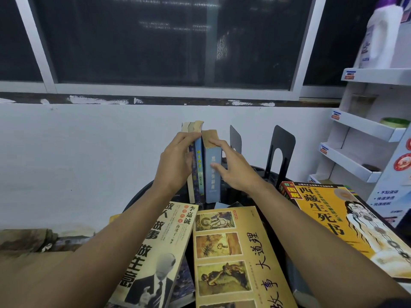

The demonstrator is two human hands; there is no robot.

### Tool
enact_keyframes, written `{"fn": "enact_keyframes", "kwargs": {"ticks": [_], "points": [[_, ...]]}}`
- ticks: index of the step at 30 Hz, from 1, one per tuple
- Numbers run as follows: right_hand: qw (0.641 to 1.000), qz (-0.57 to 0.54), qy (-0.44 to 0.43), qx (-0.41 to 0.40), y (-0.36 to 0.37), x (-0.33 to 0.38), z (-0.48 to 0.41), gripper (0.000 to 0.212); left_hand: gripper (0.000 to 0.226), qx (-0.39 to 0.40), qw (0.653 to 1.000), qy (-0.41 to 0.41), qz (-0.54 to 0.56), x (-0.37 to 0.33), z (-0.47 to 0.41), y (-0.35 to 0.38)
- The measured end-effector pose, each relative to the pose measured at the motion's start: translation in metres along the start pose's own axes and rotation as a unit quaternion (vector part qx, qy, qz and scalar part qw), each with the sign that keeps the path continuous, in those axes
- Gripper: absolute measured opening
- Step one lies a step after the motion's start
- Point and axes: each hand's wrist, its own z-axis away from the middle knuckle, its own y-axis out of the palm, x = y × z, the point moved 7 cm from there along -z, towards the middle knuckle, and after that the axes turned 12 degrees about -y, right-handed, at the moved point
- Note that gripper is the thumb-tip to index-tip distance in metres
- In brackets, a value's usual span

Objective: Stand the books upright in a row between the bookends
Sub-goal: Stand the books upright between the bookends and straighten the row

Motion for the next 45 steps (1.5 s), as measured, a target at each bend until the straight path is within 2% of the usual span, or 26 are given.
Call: {"fn": "enact_keyframes", "kwargs": {"ticks": [18,20,23,27,30,33,35,38,40,43,45], "points": [[1.0,0.006,0.001,-0.002,0.009,0.005,-0.003,0.06,0.052,0.03,0.999,-0.017,0.007,0.002,0.001,0.001],[1.0,-0.003,0.002,0.004,0.01,0.007,-0.001,0.064,0.058,0.057,0.998,-0.028,0.007,0.006,0.003,0.003],[1.0,-0.011,-0.001,0.008,0.009,0.013,0.003,0.081,0.066,0.107,0.994,-0.035,0.013,0.01,0.008,0.004],[1.0,-0.017,0.013,-0.005,0.004,0.022,0.011,0.09,0.065,0.15,0.988,-0.035,0.016,0.007,0.018,-0.007],[0.999,-0.009,0.033,-0.032,0.0,0.036,0.019,0.086,0.063,0.166,0.985,-0.043,0.006,0.01,0.033,-0.022],[0.997,0.004,0.041,-0.072,-0.002,0.056,0.035,0.066,0.056,0.18,0.981,-0.065,-0.004,0.018,0.052,-0.041],[0.997,-0.012,0.05,-0.054,0.007,0.07,0.051,0.055,0.051,0.224,0.97,-0.08,-0.046,0.026,0.069,-0.051],[0.996,-0.027,0.072,-0.055,0.019,0.083,0.077,0.051,0.054,0.304,0.935,-0.119,-0.137,0.047,0.096,-0.063],[0.996,-0.026,0.086,-0.03,0.029,0.088,0.091,0.053,0.063,0.336,0.914,-0.162,-0.157,0.06,0.111,-0.074],[0.993,-0.015,0.106,0.056,0.052,0.095,0.106,0.063,0.085,0.353,0.898,-0.191,-0.179,0.072,0.128,-0.087],[0.989,-0.008,0.118,0.084,0.063,0.1,0.113,0.07,0.087,0.356,0.891,-0.199,-0.198,0.078,0.134,-0.092]]}}
